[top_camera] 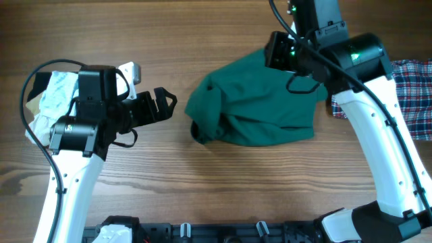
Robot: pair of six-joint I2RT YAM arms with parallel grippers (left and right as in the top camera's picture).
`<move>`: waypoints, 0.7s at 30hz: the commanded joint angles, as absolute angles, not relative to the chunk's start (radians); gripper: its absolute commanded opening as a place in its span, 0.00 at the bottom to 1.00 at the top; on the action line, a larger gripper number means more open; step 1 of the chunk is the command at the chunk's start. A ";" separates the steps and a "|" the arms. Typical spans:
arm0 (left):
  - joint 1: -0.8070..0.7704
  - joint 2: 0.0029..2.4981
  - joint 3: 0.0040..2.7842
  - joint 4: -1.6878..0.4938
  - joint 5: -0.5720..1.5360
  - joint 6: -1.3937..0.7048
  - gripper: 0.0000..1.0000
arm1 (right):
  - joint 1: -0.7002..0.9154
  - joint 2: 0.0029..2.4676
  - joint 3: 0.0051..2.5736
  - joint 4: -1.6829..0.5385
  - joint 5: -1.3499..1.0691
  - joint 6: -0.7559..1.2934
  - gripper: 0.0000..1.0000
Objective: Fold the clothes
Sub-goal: 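Grasp the garment's left side with the left gripper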
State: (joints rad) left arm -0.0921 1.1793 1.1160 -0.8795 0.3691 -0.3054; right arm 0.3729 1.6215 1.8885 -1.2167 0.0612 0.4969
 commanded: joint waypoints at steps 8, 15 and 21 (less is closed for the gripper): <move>-0.453 1.484 1.131 -0.833 0.180 -0.133 0.86 | 0.255 1.623 1.904 -1.345 0.150 0.440 0.66; -0.668 1.621 1.131 -0.778 -0.121 -0.055 0.88 | 0.189 1.623 1.904 -1.360 0.149 0.419 0.66; -0.812 1.698 1.131 -0.759 -0.402 -0.060 0.88 | 0.189 1.624 1.905 -1.357 0.135 0.418 0.66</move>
State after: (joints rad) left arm -0.7551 1.6501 1.1206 -0.7765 -0.1848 -0.0795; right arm 0.1890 1.6215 1.8889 -1.3605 0.1322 0.4366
